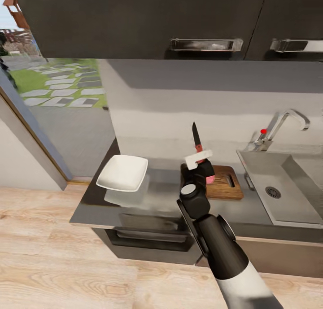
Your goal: In the kitchen, take the Vidalia onion out of the sink, dice it on the chopping board with the paring knife, put the diced onion into the bowl on the countertop, then place both the paring knife and the chopping board into the sink.
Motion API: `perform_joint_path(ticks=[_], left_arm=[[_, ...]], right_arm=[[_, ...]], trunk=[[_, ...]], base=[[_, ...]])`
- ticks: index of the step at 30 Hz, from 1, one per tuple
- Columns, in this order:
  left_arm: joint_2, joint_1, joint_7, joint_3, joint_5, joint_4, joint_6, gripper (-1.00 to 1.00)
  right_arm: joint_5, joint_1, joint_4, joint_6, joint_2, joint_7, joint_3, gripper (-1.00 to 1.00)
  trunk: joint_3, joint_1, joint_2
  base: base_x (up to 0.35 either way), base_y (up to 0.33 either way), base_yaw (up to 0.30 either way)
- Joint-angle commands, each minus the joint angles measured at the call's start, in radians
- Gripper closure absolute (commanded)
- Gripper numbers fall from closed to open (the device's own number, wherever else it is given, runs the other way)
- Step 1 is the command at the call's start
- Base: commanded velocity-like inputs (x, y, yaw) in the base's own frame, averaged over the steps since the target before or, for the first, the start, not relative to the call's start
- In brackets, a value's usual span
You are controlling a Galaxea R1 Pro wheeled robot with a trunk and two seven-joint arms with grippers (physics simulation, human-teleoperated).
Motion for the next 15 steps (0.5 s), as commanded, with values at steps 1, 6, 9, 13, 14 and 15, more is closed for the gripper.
perform_joint_path(ticks=[1, 6, 9, 13, 14, 15], left_arm=[[-0.001, 0.001, -0.001, -0.001, -0.011, -0.001, -0.002, -1.00], [-0.001, 0.001, 0.000, -0.040, -0.012, 0.011, -0.002, -1.00], [-0.001, 0.001, 0.000, -0.044, -0.012, 0.013, -0.002, -1.00], [-0.001, 0.001, 0.001, -0.045, -0.013, 0.013, -0.002, -1.00], [-0.001, 0.001, 0.001, -0.045, -0.013, 0.013, -0.002, -1.00], [-0.001, 0.001, 0.001, -0.046, -0.013, 0.013, -0.002, -1.00]], right_arm=[[-0.003, -0.001, 0.001, 0.004, 0.000, -0.014, 0.014, 1.00], [-0.003, -0.001, 0.006, 0.006, 0.000, -0.023, 0.076, 1.00], [-0.004, -0.001, 0.018, 0.007, 0.000, -0.022, 0.126, 1.00], [-0.003, -0.001, 0.042, 0.006, 0.000, -0.022, 0.158, 1.00], [-0.004, -0.001, 0.043, 0.007, 0.000, -0.022, 0.160, 1.00], [-0.004, -0.001, 0.045, 0.007, 0.000, -0.021, 0.161, 1.00]], trunk=[[-0.002, 0.001, -0.002], [-0.002, 0.001, -0.002], [-0.002, 0.001, -0.002], [-0.002, 0.001, -0.002], [-0.002, 0.001, -0.002], [-0.002, 0.001, -0.002]], base=[[-0.008, -0.316, 0.000], [-0.002, -0.319, 0.000], [0.000, -0.319, 0.000], [0.000, -0.319, 0.000], [0.000, -0.319, 0.000], [0.000, -0.319, 0.000]])
